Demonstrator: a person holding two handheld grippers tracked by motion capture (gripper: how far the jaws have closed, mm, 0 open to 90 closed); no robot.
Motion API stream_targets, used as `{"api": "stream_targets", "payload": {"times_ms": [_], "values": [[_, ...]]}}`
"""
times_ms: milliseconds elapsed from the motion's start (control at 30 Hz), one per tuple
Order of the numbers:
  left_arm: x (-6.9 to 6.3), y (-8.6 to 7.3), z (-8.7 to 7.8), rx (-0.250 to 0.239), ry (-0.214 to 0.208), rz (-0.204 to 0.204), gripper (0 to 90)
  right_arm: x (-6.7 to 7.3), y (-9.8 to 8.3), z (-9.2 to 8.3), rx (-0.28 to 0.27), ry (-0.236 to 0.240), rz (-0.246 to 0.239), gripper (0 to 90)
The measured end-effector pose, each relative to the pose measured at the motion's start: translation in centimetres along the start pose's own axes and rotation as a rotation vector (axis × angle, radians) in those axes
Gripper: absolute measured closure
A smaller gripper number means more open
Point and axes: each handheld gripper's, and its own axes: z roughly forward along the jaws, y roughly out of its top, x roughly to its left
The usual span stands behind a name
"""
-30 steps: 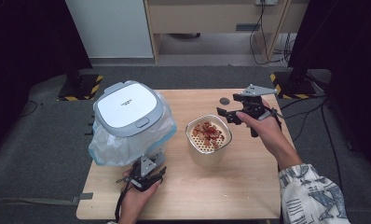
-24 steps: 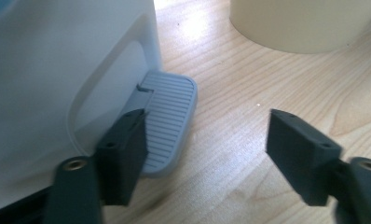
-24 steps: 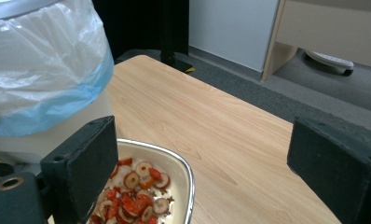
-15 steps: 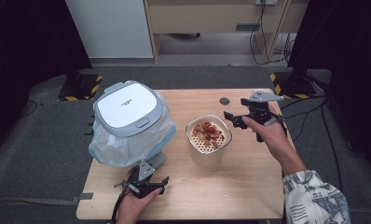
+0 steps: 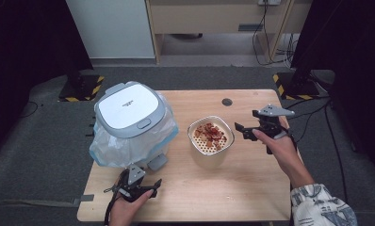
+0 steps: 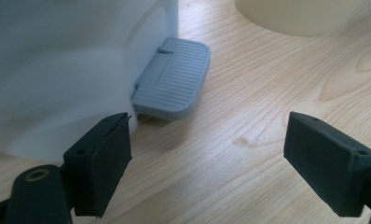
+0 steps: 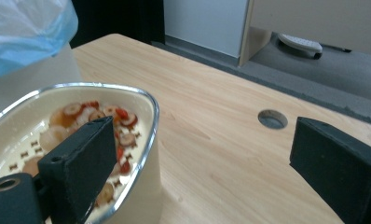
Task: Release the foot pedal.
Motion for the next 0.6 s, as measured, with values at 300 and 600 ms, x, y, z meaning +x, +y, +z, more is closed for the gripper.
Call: {"api": "stream_targets", "payload": {"times_ms": [300,600], "values": [[0.8,-0.8,-0.6,0.012,0.024,-0.012,15.2,-0.8,-2.8,-1.0,0.018,-0.036,0.03,7.8],[1.7,-1.2,-0.6,0.031,0.088,-0.011,15.8,-1.2,-7.0,-2.0,0.065,-0.082,0.068,8.2]]}}
